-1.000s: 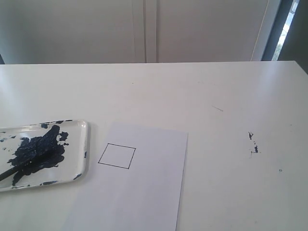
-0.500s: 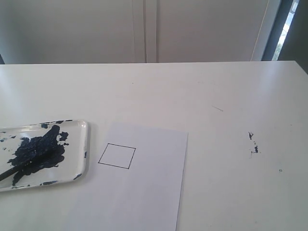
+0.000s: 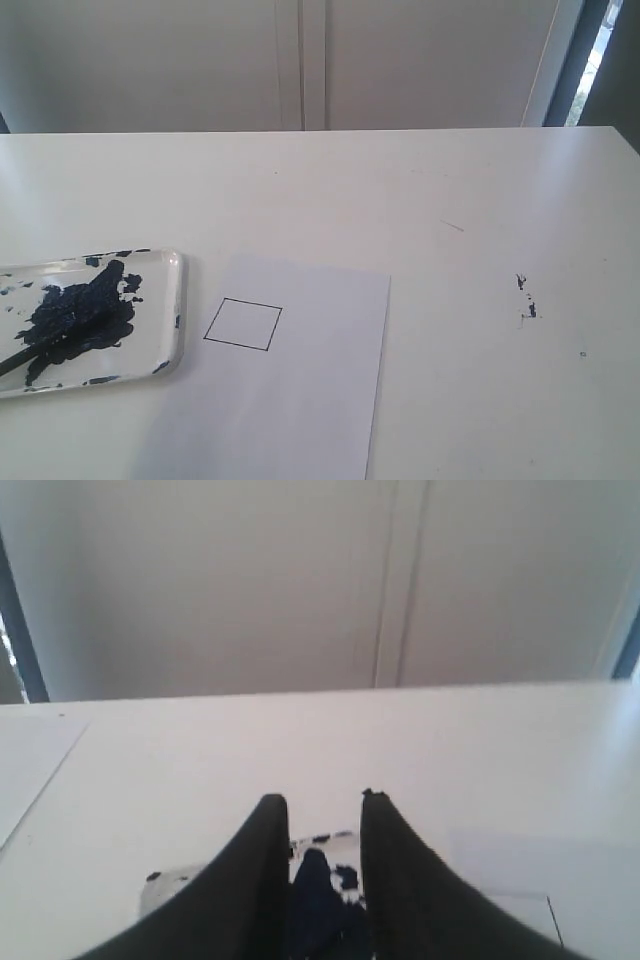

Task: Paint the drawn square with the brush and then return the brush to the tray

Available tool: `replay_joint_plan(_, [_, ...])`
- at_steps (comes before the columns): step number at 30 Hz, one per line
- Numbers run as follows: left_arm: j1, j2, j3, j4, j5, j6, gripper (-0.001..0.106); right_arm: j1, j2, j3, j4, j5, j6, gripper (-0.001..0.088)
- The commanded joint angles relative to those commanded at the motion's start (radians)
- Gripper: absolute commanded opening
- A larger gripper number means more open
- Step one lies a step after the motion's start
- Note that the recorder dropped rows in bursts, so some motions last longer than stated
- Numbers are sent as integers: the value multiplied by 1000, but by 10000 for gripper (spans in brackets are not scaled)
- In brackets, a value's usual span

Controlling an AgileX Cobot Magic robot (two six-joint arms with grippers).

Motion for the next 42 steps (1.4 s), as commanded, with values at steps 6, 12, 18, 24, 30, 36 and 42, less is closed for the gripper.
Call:
replay_joint_plan(6, [-9,122,-64,95,42,122,316,0,65,-40,42,63,-180,440])
replay_joint_plan(12, [-50,269,-77,376,49,139,323,0,112,-50,32,124,-265,436])
replay_joint_plan(18, [-49,405,-77,444,62,243,314,0,115,-50,32,154,-264,436])
replay_joint_plan(24, [-49,520,-77,551,84,311,0,0,115,-50,31,160,-264,436])
replay_joint_plan(30, [-46,655,-77,565,142,307,0,0,115,-50,29,185,-264,436])
replay_joint_plan(36, [-7,791,-77,547,206,309,0,0,115,-50,25,187,-264,436])
replay_joint_plan(42, [142,901,-77,366,240,436,0,0,115,-50,19,206,-264,436])
